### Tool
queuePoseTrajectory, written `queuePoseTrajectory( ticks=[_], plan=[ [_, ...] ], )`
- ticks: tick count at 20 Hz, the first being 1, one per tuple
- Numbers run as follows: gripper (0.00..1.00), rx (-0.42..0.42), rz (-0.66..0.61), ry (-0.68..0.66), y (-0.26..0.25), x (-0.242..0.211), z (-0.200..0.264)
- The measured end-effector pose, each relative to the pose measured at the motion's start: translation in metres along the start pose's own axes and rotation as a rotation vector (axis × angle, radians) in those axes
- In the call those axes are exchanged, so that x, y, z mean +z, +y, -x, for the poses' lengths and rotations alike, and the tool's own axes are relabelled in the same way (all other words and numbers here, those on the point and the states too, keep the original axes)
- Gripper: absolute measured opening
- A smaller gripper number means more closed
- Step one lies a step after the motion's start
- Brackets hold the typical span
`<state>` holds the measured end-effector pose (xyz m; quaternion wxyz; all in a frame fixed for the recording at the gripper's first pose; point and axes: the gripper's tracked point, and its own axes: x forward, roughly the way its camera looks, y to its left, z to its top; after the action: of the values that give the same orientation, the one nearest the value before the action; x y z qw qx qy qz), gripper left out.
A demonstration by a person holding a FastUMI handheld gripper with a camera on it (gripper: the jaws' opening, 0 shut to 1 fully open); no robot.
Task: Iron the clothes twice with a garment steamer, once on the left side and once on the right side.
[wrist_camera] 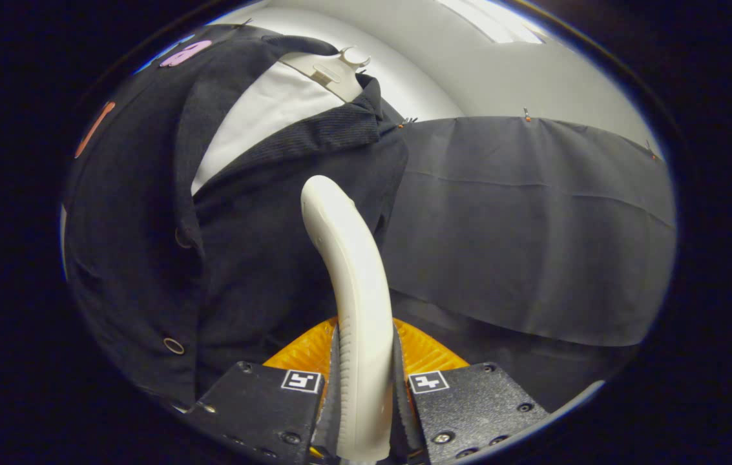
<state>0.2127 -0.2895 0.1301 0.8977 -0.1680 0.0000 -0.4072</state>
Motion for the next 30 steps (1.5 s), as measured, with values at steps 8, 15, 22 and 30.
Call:
queuePoseTrajectory(
  ticks=[8, 15, 22, 30],
  plan=[
    [0.36, 0.031, 0.01, 0.089, 0.007, -0.027, 0.007],
    [0.36, 0.058, 0.022, 0.165, 0.008, -0.032, 0.011],
    [0.36, 0.068, 0.035, 0.183, 0.006, -0.032, 0.012],
    [0.36, 0.091, 0.009, 0.219, 0.009, -0.037, 0.013]
  ],
)
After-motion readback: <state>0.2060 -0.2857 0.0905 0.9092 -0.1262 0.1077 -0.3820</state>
